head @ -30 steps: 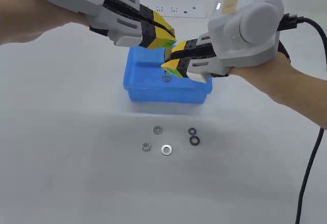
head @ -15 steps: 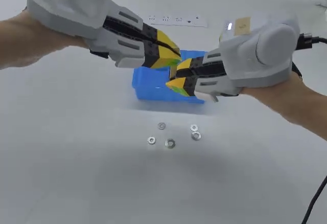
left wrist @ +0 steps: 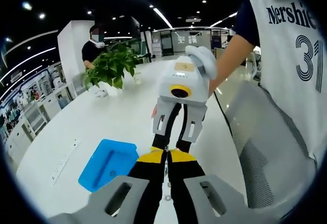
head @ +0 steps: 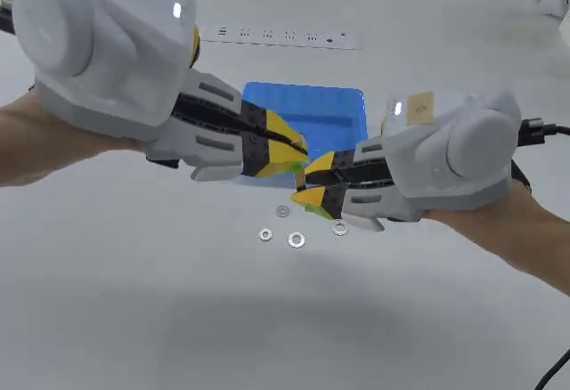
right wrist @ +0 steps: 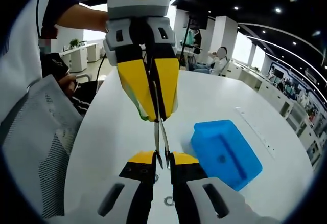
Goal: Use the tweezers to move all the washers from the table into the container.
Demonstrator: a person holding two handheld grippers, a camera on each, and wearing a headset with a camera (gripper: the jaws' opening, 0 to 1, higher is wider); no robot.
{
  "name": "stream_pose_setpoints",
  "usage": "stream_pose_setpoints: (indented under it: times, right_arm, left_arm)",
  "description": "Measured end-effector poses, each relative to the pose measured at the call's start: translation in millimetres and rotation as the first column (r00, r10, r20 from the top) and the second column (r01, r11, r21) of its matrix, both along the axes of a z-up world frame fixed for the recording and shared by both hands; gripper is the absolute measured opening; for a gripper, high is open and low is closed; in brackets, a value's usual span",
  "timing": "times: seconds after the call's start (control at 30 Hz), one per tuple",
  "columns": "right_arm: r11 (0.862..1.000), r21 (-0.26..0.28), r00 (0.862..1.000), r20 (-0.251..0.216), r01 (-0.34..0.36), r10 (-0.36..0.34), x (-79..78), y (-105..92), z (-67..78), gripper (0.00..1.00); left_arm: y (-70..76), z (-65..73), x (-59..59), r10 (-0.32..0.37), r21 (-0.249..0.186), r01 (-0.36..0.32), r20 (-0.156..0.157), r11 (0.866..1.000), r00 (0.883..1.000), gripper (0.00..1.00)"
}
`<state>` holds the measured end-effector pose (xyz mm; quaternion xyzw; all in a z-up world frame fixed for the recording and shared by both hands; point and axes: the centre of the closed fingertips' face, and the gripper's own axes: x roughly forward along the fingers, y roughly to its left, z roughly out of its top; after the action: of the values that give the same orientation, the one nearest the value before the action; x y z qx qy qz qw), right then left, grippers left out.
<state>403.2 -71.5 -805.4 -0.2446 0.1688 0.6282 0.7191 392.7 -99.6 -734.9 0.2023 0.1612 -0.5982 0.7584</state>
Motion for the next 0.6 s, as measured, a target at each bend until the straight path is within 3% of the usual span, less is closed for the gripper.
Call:
stream_pose_setpoints:
  times: [0.27,0.6]
  right_arm:
    - [1.0,-0.018,0.999,-0.033,-0.004,0.003,-15.6,0.0,-15.8,0.12]
    - [0.999,-0.041,0.998,-0.053,-0.02,0.018,-23.2,2.8,-30.2,0.12]
  left_arm:
    - [-1.9,-14.1,-19.0,-0.001,0.003,0.001,-0.017,1.0,1.0,0.06]
    - [2.2,-27.9,-21.6,0.009,0.001,-0.009,-0.054,1.0,0.998,0.06]
